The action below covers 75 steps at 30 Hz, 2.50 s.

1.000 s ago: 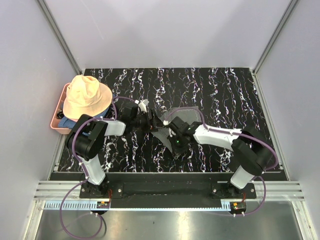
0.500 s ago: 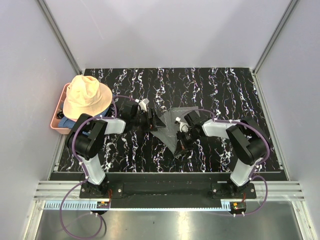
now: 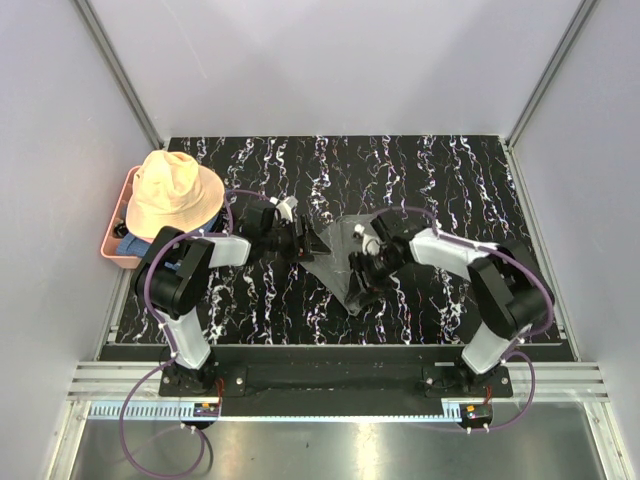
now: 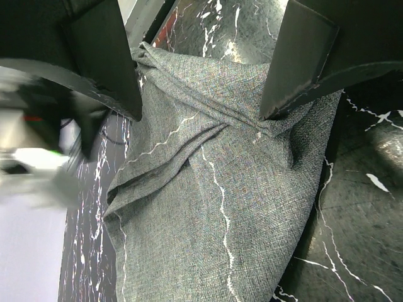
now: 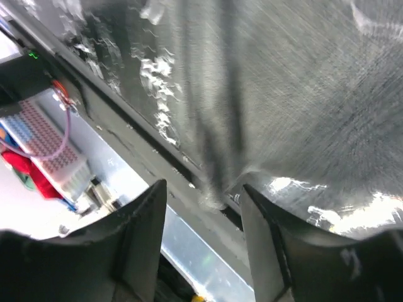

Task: Fold the napkin, place the utensils inside, and roll it up
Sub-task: Roll the napkin with the utensil

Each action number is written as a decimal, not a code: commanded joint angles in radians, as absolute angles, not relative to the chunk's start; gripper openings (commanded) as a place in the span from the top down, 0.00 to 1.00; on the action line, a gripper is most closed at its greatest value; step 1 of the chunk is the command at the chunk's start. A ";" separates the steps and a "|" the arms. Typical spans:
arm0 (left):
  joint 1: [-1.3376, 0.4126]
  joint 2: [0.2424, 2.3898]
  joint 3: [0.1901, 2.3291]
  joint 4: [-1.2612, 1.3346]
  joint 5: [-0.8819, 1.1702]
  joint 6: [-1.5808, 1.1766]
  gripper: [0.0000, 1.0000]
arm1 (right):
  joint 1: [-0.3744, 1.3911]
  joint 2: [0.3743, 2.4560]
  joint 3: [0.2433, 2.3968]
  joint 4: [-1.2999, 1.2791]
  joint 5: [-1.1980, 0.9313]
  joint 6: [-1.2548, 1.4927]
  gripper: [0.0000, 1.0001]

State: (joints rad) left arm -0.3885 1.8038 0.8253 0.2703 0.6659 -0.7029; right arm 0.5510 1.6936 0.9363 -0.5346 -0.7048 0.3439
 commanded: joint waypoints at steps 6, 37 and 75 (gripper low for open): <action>-0.368 1.838 0.813 0.201 0.569 -0.661 0.16 | 0.604 1.615 1.201 -0.578 -0.405 0.247 0.40; -0.368 1.799 0.792 0.271 0.586 -0.692 0.14 | 0.692 1.922 1.246 -0.480 -0.258 0.204 0.89; -0.354 1.769 0.750 0.365 0.517 -0.555 0.31 | 0.687 1.979 1.221 -0.462 -0.290 0.176 1.00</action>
State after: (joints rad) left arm -0.3367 1.7294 0.7383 0.3119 0.5022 -0.5701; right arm 0.6815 1.9289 1.2362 -0.4614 -0.3103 0.2016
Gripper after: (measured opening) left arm 0.729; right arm 0.007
